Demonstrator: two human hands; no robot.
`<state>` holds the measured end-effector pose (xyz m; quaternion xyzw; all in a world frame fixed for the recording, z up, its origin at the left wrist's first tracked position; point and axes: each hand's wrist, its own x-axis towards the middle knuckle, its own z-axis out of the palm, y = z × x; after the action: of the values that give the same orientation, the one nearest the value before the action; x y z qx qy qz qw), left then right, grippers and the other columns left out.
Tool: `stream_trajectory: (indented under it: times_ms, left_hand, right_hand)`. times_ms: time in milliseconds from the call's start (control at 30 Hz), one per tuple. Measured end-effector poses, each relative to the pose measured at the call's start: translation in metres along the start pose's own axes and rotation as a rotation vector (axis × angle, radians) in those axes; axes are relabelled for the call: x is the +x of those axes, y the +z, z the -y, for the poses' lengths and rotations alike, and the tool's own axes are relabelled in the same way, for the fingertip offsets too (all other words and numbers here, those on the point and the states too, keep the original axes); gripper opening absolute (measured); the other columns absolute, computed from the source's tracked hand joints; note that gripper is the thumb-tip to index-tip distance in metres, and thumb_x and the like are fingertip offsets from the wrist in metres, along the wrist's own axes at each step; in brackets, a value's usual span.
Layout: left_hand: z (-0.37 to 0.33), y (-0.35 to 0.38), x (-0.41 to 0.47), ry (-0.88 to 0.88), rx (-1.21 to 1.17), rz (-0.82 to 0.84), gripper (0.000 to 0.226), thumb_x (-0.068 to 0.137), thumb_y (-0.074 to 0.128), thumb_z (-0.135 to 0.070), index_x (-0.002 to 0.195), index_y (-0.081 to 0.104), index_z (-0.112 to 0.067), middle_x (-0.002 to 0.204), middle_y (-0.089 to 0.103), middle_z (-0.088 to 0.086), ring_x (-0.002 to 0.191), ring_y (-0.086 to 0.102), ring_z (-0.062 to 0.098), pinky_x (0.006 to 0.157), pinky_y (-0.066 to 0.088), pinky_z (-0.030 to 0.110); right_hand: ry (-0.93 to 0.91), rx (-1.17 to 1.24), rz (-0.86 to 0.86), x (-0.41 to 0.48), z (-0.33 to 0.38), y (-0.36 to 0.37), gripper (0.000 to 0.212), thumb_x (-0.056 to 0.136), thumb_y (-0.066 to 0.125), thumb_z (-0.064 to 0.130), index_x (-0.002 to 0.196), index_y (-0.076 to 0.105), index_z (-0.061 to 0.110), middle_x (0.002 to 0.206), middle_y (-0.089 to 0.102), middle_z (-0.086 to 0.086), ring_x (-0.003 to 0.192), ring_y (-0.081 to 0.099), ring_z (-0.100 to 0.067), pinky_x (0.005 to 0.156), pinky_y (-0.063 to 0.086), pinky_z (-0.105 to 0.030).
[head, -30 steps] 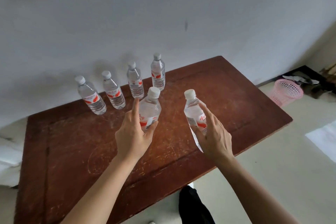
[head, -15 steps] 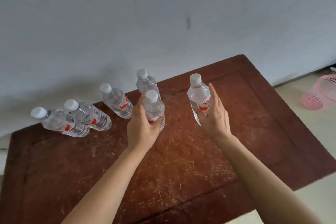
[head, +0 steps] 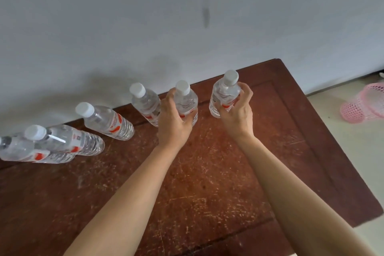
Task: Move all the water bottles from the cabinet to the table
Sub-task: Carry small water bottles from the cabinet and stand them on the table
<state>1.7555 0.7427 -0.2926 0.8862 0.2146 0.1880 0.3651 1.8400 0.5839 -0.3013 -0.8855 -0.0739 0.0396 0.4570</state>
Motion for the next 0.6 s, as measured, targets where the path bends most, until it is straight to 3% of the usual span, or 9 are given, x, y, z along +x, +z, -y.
stream_trajectory:
  times_ms: [133,233,367,500,600]
  left_hand:
    - [0.015,0.000,-0.005,0.033,0.003,0.004,0.084,0.084,0.083,-0.029,0.147,0.032,-0.005,0.138,0.050,0.015,0.128,0.053,0.030,0.101,0.051,0.044]
    - [0.022,-0.001,-0.008,0.030,0.000,0.032,0.083,0.083,0.083,-0.027,0.146,0.033,-0.009,0.136,0.050,0.012,0.126,0.055,0.029,0.093,0.055,0.052]
    - [0.016,-0.006,-0.006,0.021,0.054,0.057,0.088,0.085,0.080,-0.034,0.151,0.027,-0.012,0.142,0.046,0.014,0.130,0.052,0.030,0.095,0.056,0.049]
    - [0.037,-0.017,-0.055,-0.054,0.260,0.123,0.080,0.092,0.067,-0.044,0.155,0.026,-0.017,0.152,0.039,0.011,0.133,0.050,0.029,0.085,0.058,0.044]
    - [0.071,-0.041,-0.128,-0.147,0.369,0.195,0.061,0.096,0.059,-0.041,0.147,0.040,-0.014,0.136,0.051,0.011,0.116,0.060,0.027,0.071,0.060,0.036]
  right_hand:
    - [-0.064,-0.001,0.025,-0.002,-0.006,0.007,0.076,0.093,0.071,0.029,0.151,0.022,0.019,0.148,0.049,-0.009,0.117,0.062,-0.035,0.083,0.044,-0.032]
    - [-0.066,-0.013,0.029,0.000,-0.008,0.008,0.078,0.095,0.069,0.033,0.152,0.018,0.022,0.152,0.046,-0.009,0.121,0.060,-0.035,0.086,0.043,-0.031]
    - [-0.063,-0.034,0.024,-0.006,-0.006,0.005,0.083,0.097,0.066,0.039,0.157,0.010,0.026,0.160,0.034,-0.009,0.133,0.052,-0.034,0.094,0.050,-0.043]
    - [0.042,-0.168,0.083,-0.055,-0.022,0.015,0.090,0.101,0.059,0.035,0.161,-0.007,0.023,0.165,0.022,-0.015,0.147,0.035,-0.033,0.110,0.045,-0.052]
    - [-0.030,-0.260,0.199,-0.126,-0.042,0.037,0.085,0.100,0.059,0.033,0.162,0.004,0.015,0.162,0.024,-0.022,0.148,0.031,-0.037,0.115,0.039,-0.054]
